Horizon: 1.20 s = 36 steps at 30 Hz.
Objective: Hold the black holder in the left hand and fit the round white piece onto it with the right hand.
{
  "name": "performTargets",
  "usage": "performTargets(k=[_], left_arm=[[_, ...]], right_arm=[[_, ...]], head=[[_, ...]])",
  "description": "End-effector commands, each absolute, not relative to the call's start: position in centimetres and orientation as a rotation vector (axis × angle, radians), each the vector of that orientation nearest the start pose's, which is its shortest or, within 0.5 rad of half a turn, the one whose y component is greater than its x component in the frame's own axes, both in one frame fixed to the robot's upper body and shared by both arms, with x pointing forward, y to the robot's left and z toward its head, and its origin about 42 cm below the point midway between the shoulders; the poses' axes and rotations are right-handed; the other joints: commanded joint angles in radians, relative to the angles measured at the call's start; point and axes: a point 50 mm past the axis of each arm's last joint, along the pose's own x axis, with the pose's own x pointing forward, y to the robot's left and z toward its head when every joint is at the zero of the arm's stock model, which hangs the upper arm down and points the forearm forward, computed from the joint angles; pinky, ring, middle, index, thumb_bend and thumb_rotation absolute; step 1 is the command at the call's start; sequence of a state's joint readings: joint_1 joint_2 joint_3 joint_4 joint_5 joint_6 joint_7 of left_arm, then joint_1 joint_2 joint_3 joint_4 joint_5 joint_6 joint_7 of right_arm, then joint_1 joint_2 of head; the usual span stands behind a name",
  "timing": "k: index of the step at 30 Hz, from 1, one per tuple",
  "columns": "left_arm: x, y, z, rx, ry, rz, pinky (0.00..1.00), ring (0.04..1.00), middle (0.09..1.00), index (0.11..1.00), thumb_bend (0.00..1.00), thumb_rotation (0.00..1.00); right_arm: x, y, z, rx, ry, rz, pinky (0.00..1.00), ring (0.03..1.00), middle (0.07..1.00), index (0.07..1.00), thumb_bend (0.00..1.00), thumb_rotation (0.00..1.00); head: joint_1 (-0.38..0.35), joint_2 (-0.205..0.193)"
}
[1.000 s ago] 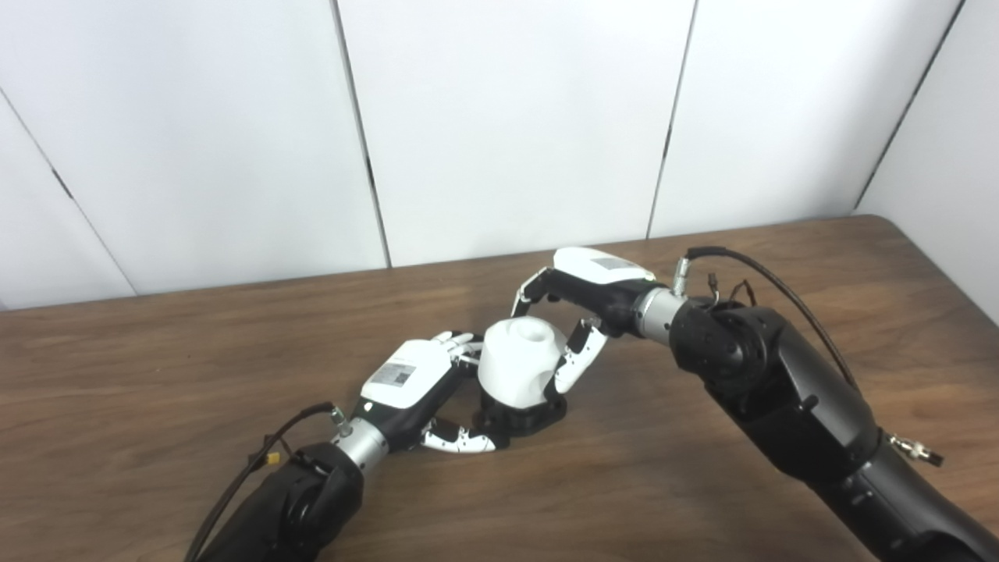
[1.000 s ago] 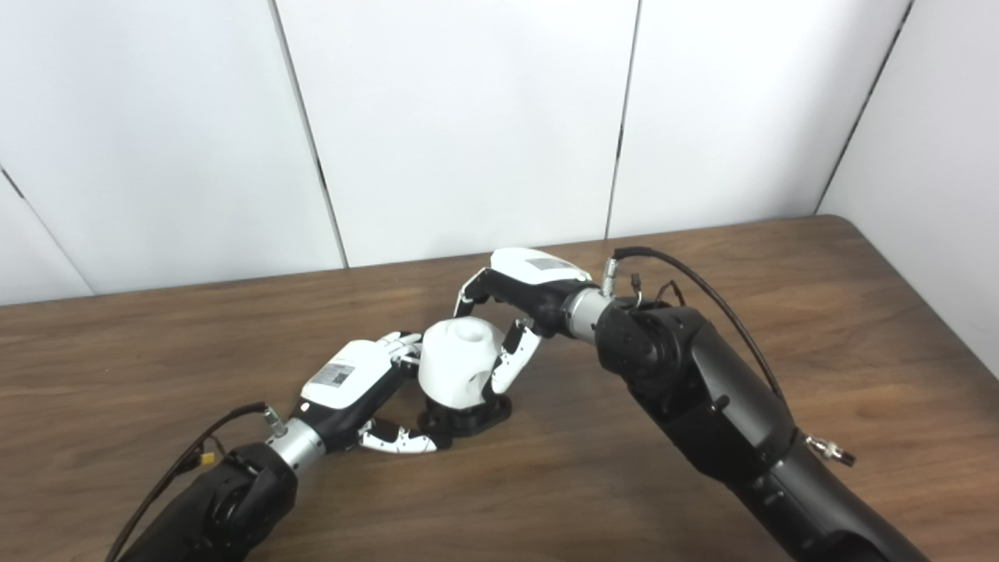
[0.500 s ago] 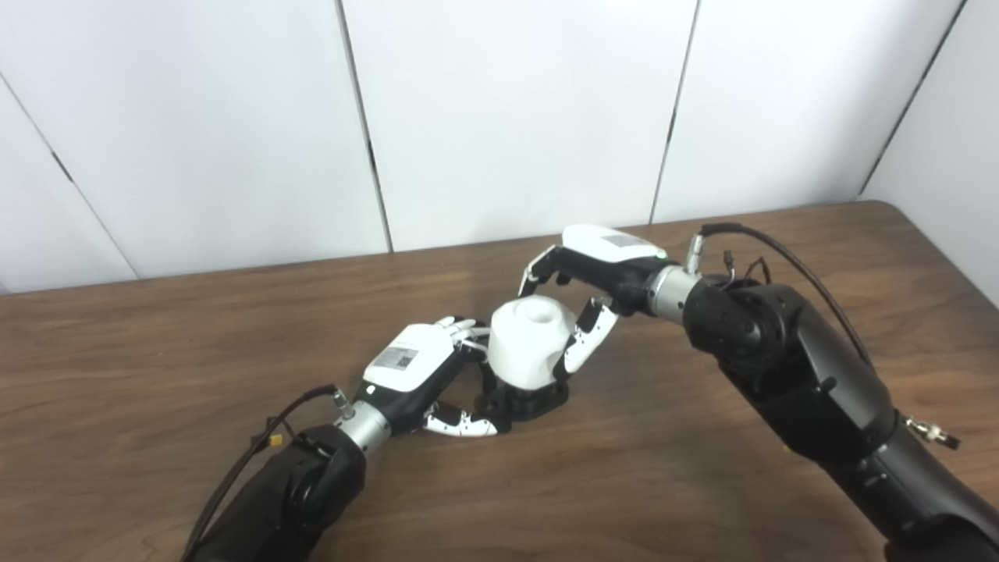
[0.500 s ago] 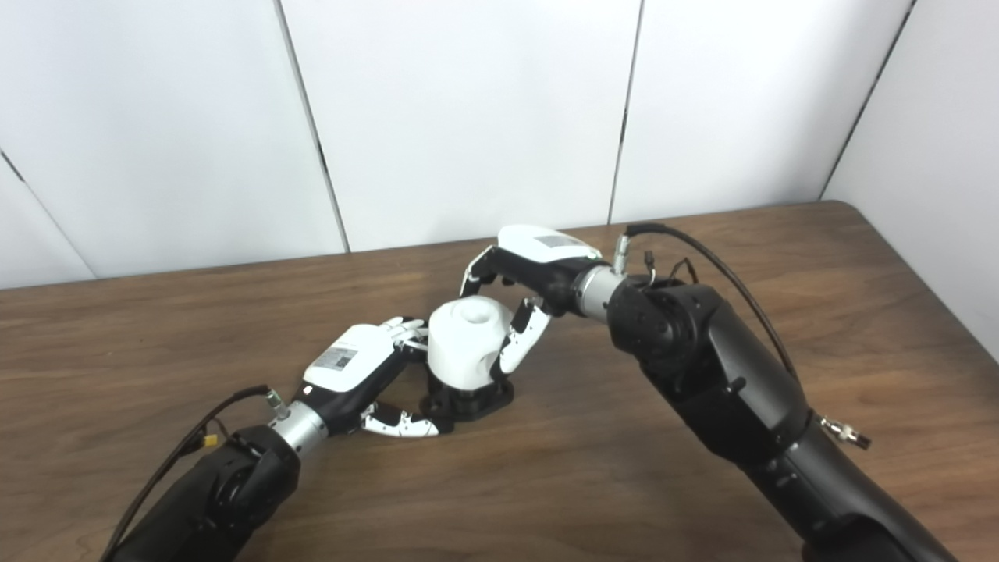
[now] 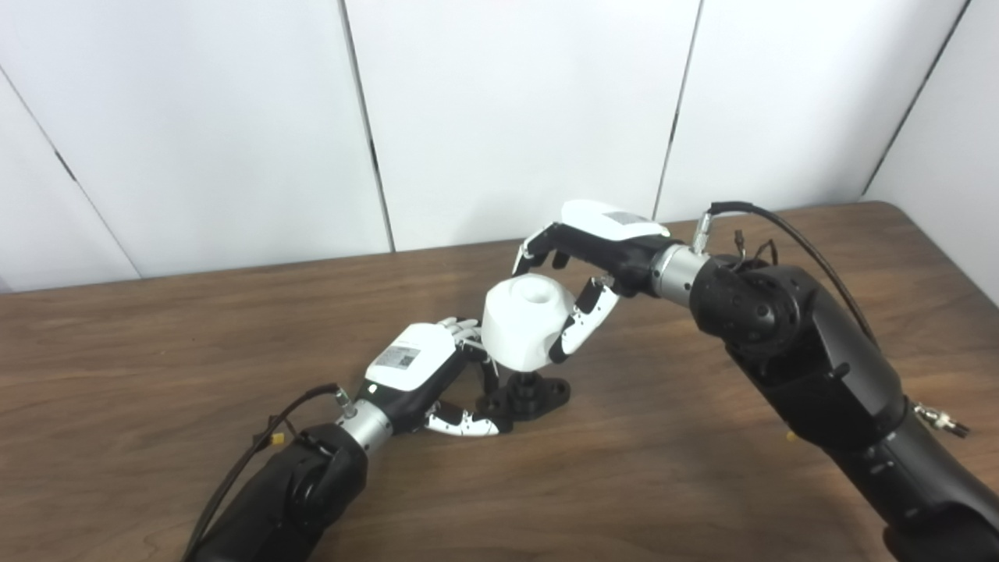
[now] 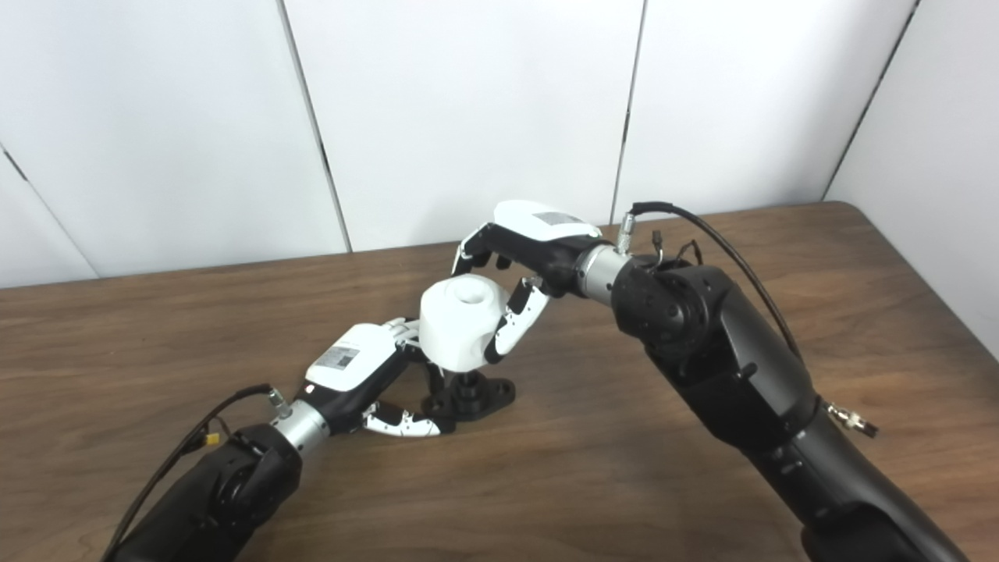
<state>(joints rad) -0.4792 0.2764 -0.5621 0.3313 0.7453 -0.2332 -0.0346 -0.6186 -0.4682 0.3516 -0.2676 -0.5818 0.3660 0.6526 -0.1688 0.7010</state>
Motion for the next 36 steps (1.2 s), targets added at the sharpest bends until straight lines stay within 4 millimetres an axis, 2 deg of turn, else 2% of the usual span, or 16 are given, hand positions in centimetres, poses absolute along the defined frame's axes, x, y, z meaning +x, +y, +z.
performTargets(k=[1, 10, 17, 36], left_arm=[[38.5, 13.6, 11.8, 1.237, -0.394, -0.743, 0.94, 0.917, 0.867, 0.482, 0.52, 0.07], [38.5, 13.6, 12.0, 1.234, -0.396, -0.744, 0.94, 0.916, 0.868, 0.482, 0.52, 0.07], [38.5, 13.7, 12.1, 1.232, -0.402, -0.747, 0.93, 0.918, 0.867, 0.482, 0.52, 0.07], [38.2, 13.6, 12.0, 1.231, -0.396, -0.743, 0.93, 0.908, 0.868, 0.482, 0.52, 0.07]], right_arm=[[39.3, -19.6, 34.4, -1.229, -0.318, 0.523, 0.70, 0.780, 0.740, 0.479, 0.52, 0.13], [39.7, -18.9, 32.9, -1.258, -0.298, 0.563, 0.70, 0.786, 0.736, 0.480, 0.52, 0.13], [40.0, -18.4, 31.6, -1.272, -0.269, 0.594, 0.76, 0.807, 0.748, 0.480, 0.52, 0.13], [40.5, -18.1, 29.9, -1.251, -0.233, 0.609, 0.77, 0.821, 0.757, 0.480, 0.52, 0.13]], head=[[-0.001, 0.002], [0.001, 0.008], [0.005, 0.009], [0.011, 0.015]])
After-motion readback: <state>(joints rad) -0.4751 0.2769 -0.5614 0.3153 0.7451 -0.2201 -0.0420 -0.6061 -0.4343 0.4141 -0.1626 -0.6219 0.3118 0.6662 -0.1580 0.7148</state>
